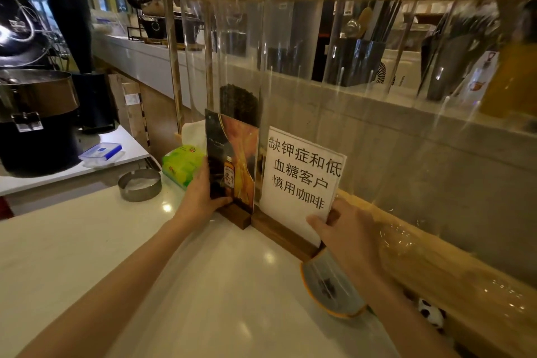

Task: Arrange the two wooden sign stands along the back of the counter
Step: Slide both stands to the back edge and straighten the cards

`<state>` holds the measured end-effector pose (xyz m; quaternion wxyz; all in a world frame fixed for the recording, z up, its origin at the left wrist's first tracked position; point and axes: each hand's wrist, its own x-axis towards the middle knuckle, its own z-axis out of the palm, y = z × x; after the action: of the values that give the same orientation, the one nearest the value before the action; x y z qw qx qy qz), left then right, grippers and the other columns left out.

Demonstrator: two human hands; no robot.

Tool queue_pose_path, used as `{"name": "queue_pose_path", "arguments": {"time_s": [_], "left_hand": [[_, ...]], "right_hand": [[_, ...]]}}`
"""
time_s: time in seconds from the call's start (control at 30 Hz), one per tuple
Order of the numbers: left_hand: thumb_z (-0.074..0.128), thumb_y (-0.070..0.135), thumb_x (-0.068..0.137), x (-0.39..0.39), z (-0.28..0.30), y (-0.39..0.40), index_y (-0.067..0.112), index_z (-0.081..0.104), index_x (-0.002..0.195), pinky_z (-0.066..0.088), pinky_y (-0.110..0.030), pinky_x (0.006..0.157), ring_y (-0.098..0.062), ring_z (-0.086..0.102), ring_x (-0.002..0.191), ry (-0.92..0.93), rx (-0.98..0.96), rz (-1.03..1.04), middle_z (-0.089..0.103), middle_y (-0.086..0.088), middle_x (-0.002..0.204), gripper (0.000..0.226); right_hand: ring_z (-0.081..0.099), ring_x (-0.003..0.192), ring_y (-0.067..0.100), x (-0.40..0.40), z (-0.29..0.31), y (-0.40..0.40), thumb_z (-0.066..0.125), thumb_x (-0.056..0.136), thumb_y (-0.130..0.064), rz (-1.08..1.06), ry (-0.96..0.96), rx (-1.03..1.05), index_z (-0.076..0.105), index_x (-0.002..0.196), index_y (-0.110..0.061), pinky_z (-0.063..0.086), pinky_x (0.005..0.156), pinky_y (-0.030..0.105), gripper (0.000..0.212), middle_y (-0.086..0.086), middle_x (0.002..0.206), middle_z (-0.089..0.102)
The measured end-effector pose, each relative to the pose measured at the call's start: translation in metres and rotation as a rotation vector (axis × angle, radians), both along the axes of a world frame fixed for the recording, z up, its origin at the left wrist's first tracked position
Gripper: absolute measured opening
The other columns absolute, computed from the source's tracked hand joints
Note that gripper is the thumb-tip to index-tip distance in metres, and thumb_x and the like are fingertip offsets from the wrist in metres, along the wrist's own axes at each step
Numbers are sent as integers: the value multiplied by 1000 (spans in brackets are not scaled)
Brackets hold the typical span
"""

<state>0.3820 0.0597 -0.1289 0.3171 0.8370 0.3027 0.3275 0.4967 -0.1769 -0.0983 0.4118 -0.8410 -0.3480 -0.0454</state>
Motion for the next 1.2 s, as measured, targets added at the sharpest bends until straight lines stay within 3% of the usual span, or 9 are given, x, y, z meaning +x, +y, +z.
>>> {"name": "queue_pose_path", "arguments": {"time_s": [0.23, 0.37, 0.73, 0.9, 1.0, 1.2], "left_hand": [[72, 19, 73, 11, -5, -2, 23, 13, 142, 33, -49, 111, -27, 36, 134, 75, 77, 38, 37, -10, 147, 90], [69, 21, 76, 14, -10, -4, 19, 20, 141, 32, -50, 111, -27, 35, 135, 105, 78, 79, 37, -10, 147, 82], [59, 22, 84, 17, -7, -32, 7, 34, 136, 29, -42, 109, -34, 33, 131, 170, 120, 124, 40, -15, 144, 59], [60, 21, 83, 20, -7, -30, 4, 39, 131, 31, -40, 108, -33, 40, 126, 184, 113, 110, 46, -18, 139, 55], [59, 22, 84, 21, -7, -30, 4, 36, 132, 26, -40, 112, -32, 36, 131, 204, 85, 116, 42, -18, 142, 56], [56, 28, 86, 16, -4, -34, 8, 35, 136, 38, -44, 108, -31, 43, 128, 276, 42, 74, 42, -16, 142, 57]], "right_hand": [[64, 105, 22, -1, -4, 1, 68, 80, -21, -5, -19, 20, 63, 112, -11, 58, 70, 24, 34, 6, 121, 67], [64, 106, 24, -2, -4, 0, 67, 81, -20, -5, -16, 28, 62, 114, -11, 57, 71, 22, 34, 7, 123, 65], [66, 99, 23, -3, -3, 1, 67, 80, -20, -20, -42, 46, 65, 104, -5, 58, 71, 31, 28, 8, 113, 70], [65, 98, 22, -3, 1, 1, 65, 82, -20, -7, -9, 25, 64, 110, -9, 58, 77, 36, 31, 7, 114, 70], [65, 99, 21, -1, 7, -1, 68, 80, -19, 49, 72, 6, 61, 114, -11, 57, 79, 34, 36, 5, 116, 69], [61, 88, 9, 2, 57, 1, 68, 80, -22, 167, 180, 158, 51, 118, -20, 55, 78, 31, 42, -4, 111, 65]]}}
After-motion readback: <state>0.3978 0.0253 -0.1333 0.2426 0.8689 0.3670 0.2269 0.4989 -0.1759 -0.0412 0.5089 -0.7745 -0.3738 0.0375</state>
